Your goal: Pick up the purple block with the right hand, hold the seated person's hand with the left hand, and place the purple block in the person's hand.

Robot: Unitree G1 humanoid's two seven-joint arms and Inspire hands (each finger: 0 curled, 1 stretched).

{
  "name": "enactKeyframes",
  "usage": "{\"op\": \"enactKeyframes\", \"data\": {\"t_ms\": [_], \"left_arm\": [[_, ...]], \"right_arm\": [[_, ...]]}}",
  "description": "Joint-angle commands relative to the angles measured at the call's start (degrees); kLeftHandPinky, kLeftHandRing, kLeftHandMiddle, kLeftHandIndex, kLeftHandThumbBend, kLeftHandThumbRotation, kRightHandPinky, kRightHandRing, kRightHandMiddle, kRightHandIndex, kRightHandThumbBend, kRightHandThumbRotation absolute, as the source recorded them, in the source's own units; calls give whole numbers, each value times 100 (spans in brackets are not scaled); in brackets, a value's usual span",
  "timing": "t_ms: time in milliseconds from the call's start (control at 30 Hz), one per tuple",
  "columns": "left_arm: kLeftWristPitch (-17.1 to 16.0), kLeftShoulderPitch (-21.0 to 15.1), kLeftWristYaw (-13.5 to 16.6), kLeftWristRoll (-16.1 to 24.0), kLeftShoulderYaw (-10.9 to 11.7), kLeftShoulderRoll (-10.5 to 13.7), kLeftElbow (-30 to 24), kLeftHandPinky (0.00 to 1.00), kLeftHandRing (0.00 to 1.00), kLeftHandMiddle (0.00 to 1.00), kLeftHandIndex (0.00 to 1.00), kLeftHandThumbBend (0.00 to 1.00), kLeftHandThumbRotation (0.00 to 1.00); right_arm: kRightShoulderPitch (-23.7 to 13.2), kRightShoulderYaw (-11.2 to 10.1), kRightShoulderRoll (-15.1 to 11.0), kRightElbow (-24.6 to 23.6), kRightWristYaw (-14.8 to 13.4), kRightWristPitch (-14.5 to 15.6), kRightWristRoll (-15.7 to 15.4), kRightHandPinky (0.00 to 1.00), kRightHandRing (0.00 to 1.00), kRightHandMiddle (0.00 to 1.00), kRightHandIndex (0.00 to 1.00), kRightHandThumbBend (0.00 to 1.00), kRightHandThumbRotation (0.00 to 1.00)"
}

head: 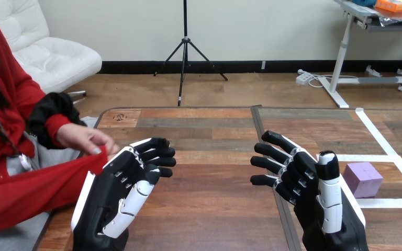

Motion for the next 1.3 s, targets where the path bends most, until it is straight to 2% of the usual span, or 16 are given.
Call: {"op": "enactKeyframes", "data": {"t_ms": [0,500,800,900,933,1000,1067,1200,1267], "left_arm": [[16,-237,8,-1,-4,-34,-302,63,67,69,68,63,61],[11,-280,34,28,5,-38,-289,62,66,68,68,62,61],[62,-320,30,-3,20,-28,-293,63,67,68,68,62,60],[100,-326,20,-19,20,-20,-302,63,67,68,68,62,60],[97,-333,13,-18,22,-15,-293,63,67,69,68,62,60],[91,-346,6,-14,26,-11,-277,63,67,69,68,62,60],[86,-358,7,2,28,-9,-263,63,67,69,68,62,60],[48,-392,-8,12,35,-6,-205,63,67,69,68,62,60],[15,-410,-26,5,36,-7,-179,63,67,69,68,62,60]], "right_arm": [[-231,-60,-29,-240,24,-4,106,66,79,81,82,84,100],[-292,-59,-42,-214,16,14,37,65,78,81,82,85,100],[-502,-77,-84,-55,-2,-1,-86,65,78,81,82,85,100],[-660,-106,-128,129,-91,-192,-390,65,77,80,82,84,100],[-748,-124,-176,209,-173,-258,-604,65,77,80,82,83,100],[-842,-146,-222,296,-265,-320,-845,65,77,80,82,83,100],[-1025,-193,-326,468,-396,-411,-1174,66,76,80,82,82,100],[-1341,-279,-466,791,-587,-492,-1539,66,76,80,82,78,100],[-1555,-321,-628,1046,-698,-571,-1803,66,77,80,81,75,100]]}}
